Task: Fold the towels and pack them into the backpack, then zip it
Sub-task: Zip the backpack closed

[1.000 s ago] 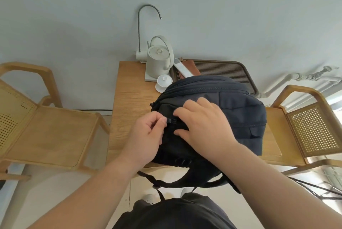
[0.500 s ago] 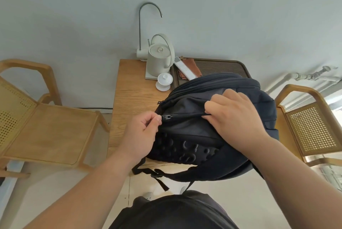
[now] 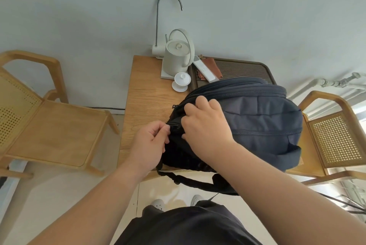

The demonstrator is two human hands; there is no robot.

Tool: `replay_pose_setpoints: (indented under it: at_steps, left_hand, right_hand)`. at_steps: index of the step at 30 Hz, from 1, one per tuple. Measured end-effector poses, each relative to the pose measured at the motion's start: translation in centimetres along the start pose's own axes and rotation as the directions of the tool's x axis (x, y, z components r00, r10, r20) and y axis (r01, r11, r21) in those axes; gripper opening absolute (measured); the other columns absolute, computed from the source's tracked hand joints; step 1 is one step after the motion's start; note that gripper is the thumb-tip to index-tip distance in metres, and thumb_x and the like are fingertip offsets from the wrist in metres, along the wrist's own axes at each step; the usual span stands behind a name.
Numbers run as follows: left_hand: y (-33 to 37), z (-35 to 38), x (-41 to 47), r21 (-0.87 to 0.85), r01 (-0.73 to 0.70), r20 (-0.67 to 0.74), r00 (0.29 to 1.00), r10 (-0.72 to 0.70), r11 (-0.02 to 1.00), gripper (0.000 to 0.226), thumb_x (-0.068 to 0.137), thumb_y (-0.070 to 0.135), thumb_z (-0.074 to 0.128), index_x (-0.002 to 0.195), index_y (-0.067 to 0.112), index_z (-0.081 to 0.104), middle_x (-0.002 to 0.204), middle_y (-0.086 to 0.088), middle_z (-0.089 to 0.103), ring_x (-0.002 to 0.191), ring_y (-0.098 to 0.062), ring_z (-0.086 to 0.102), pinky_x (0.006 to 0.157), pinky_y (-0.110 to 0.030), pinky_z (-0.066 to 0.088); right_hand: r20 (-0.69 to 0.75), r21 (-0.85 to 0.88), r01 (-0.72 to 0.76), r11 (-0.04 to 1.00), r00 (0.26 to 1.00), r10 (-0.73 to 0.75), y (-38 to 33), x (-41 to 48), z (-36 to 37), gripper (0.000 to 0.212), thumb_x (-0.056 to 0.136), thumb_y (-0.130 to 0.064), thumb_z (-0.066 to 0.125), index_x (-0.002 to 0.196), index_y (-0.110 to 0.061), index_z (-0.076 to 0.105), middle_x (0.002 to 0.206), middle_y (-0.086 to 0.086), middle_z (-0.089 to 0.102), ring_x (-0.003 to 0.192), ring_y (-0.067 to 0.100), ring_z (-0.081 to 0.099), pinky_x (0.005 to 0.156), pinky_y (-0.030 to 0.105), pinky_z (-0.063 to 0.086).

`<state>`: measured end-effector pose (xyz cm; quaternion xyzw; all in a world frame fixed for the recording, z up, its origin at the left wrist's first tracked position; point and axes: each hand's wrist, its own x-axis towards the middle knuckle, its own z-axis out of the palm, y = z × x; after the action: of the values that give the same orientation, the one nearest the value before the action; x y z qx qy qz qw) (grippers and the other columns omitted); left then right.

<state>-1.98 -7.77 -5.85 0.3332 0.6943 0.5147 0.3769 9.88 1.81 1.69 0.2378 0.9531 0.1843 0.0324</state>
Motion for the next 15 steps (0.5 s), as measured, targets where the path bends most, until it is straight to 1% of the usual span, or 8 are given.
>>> replay_pose_setpoints:
  at_steps: [1, 3, 4, 7, 11, 13, 15]
  left_hand:
    - [0.1, -0.4, 0.1, 0.032, -0.020, -0.006, 1.000, 0.020, 0.999, 0.031, 0.103, 0.024, 0.049, 0.075, 0.026, 0.062, 0.065, 0.003, 0.059, 0.058, -0.014, 0.051, 0.061, -0.037, 0.048]
    - [0.3, -1.0, 0.3, 0.097, -0.062, -0.007, 0.998, 0.063, 0.993, 0.029, 0.102, 0.026, 0.050, 0.076, 0.025, 0.062, 0.065, 0.005, 0.057, 0.061, -0.013, 0.052, 0.065, -0.039, 0.051]
    - [0.5, -1.1, 0.4, 0.120, -0.078, -0.007, 0.997, 0.080, 0.990, 0.028, 0.102, 0.026, 0.050, 0.077, 0.024, 0.062, 0.064, 0.006, 0.057, 0.062, -0.012, 0.053, 0.066, -0.039, 0.052]
    - [1.0, -0.8, 0.5, 0.141, -0.091, 0.022, 0.996, 0.089, 0.986, 0.027, 0.102, 0.027, 0.051, 0.077, 0.023, 0.063, 0.064, 0.006, 0.058, 0.062, -0.010, 0.054, 0.069, -0.036, 0.053]
    - [0.5, -0.1, 0.9, 0.102, -0.037, 0.086, 0.996, 0.028, 0.994, 0.032, 0.103, 0.024, 0.049, 0.074, 0.021, 0.061, 0.060, 0.003, 0.057, 0.061, -0.014, 0.056, 0.081, -0.032, 0.054]
    - [-0.3, -0.2, 1.4, 0.053, 0.030, 0.069, 0.997, -0.033, 0.998, 0.034, 0.104, 0.023, 0.048, 0.072, 0.019, 0.060, 0.058, 0.002, 0.056, 0.061, -0.016, 0.054, 0.083, -0.036, 0.054]
    - [-1.6, -0.5, 1.8, 0.003, 0.123, 0.055, 0.991, -0.123, 0.992, 0.034, 0.104, 0.023, 0.048, 0.073, 0.016, 0.060, 0.060, 0.002, 0.055, 0.060, -0.016, 0.052, 0.083, -0.041, 0.055]
  right_hand:
    - [0.001, 0.003, -0.006, 1.000, 1.000, 0.006, 0.1, 0.2, 0.4, 0.024, 0.080, -0.030, 0.072, 0.065, -0.025, 0.053, 0.074, -0.005, 0.036, 0.079, 0.023, 0.029, 0.068, 0.037, 0.017]
    - [-0.031, 0.025, 0.002, 1.000, 1.000, -0.001, 0.3, 0.2, 0.9, 0.035, 0.079, -0.021, 0.072, 0.059, -0.025, 0.043, 0.067, -0.006, 0.033, 0.075, 0.022, 0.026, 0.066, 0.037, 0.018]
    - [-0.054, 0.037, 0.009, 0.999, 0.998, -0.007, 0.6, 0.0, 0.9, 0.036, 0.079, -0.020, 0.073, 0.059, -0.025, 0.044, 0.066, -0.007, 0.034, 0.074, 0.021, 0.028, 0.065, 0.037, 0.018]
    - [-0.138, 0.041, 0.017, 0.999, 0.990, -0.011, 1.7, -1.5, 1.5, 0.030, 0.085, -0.025, 0.072, 0.062, -0.024, 0.054, 0.068, -0.008, 0.041, 0.073, 0.021, 0.036, 0.064, 0.035, 0.021]
    - [-0.216, 0.051, -0.011, 0.999, 0.976, 0.021, 3.4, -3.2, 2.0, 0.033, 0.096, -0.032, 0.060, 0.064, -0.024, 0.058, 0.071, -0.008, 0.047, 0.074, 0.021, 0.041, 0.064, 0.036, 0.028]
    - [-0.221, 0.048, -0.012, 0.999, 0.975, 0.022, 4.2, -3.8, 2.2, 0.034, 0.098, -0.035, 0.058, 0.065, -0.024, 0.061, 0.071, -0.009, 0.049, 0.075, 0.021, 0.042, 0.064, 0.037, 0.032]
    - [-0.187, 0.039, 0.007, 0.999, 0.982, 0.000, 5.0, -4.3, 2.3, 0.032, 0.097, -0.037, 0.060, 0.067, -0.025, 0.063, 0.072, -0.009, 0.052, 0.076, 0.021, 0.042, 0.064, 0.037, 0.033]
